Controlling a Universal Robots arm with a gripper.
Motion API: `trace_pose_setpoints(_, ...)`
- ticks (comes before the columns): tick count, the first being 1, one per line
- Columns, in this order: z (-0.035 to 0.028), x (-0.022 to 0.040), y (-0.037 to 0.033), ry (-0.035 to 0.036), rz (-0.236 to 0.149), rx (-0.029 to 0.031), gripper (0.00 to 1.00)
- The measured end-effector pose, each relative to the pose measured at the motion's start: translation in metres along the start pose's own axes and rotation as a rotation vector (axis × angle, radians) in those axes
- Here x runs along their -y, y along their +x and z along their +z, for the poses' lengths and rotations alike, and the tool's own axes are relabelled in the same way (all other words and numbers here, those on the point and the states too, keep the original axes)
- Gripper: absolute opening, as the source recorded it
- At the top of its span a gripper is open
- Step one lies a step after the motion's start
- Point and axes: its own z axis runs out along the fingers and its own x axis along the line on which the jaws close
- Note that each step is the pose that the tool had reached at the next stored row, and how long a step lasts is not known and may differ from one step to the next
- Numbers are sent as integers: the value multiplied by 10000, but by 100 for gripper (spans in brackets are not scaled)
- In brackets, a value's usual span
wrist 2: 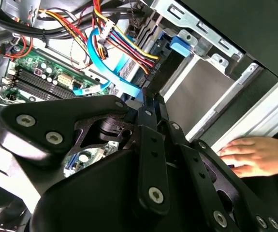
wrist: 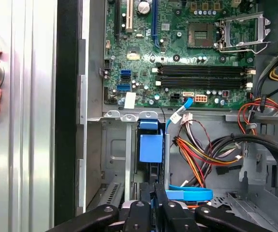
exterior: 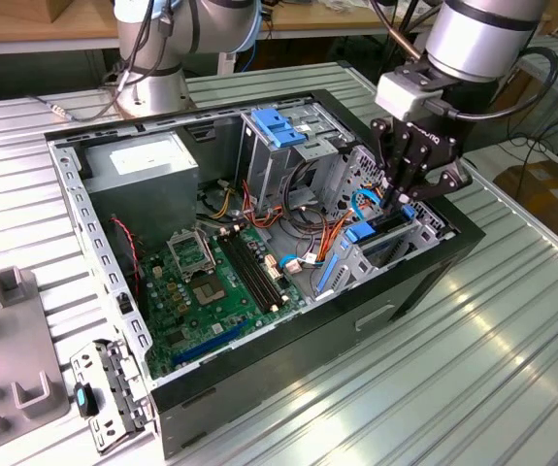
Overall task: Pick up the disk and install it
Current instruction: 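Insert the second disk wire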
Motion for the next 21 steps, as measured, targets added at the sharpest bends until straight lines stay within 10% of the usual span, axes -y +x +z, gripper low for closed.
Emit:
trace_pose_setpoints(8,14,-83,10,439,-31,275,16)
trace_pose_setpoints(12,32,-119,78,576,-32,714,16)
trace_pose_setpoints(16,40,-122,155,634,-10,1281,16)
trace_pose_setpoints(21,47,-143,196,893,-77,1394,16)
